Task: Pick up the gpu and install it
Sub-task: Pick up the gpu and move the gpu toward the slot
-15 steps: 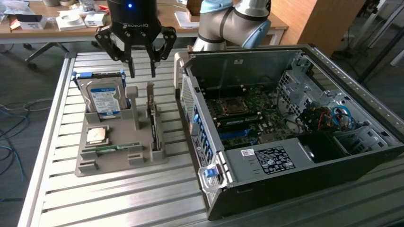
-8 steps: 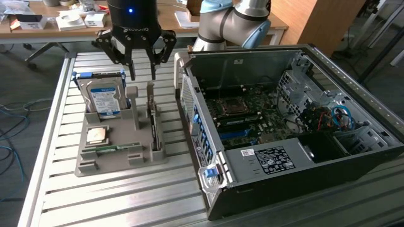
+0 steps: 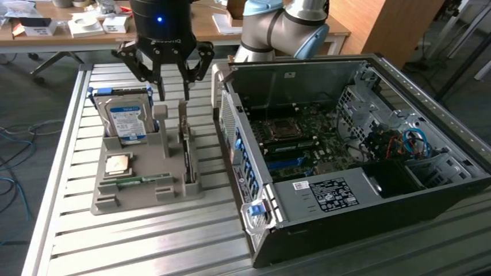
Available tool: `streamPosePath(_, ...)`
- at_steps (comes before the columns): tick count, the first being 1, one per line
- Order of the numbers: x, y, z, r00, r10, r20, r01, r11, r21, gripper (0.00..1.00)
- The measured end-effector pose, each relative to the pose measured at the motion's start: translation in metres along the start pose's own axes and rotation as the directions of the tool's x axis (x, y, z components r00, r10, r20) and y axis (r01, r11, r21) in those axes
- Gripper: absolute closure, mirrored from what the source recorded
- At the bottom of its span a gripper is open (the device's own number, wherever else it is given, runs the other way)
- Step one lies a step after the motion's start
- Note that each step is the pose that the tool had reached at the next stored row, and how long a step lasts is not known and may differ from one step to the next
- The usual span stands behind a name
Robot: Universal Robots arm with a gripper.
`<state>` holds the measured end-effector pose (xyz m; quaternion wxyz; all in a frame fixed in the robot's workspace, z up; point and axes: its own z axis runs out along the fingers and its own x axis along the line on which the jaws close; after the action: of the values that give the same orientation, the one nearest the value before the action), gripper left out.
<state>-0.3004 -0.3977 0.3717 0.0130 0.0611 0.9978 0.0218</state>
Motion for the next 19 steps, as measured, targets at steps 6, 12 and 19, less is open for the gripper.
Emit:
streamPosePath(6, 0.0001, -0.0001, 0.0014, 1.0, 0.0, -0.0001, 0.0, 1.0, 0.0001, 0.53)
streamPosePath(12, 0.0001, -0.0001, 0.002, 1.0, 0.0, 0.0003, 0.0, 1.0, -0.0004, 0.53)
streamPosePath(19, 0.0002, -0.0004, 0.0077, 1.0, 0.0, -0.0002, 0.0, 1.0, -0.0022, 0.53)
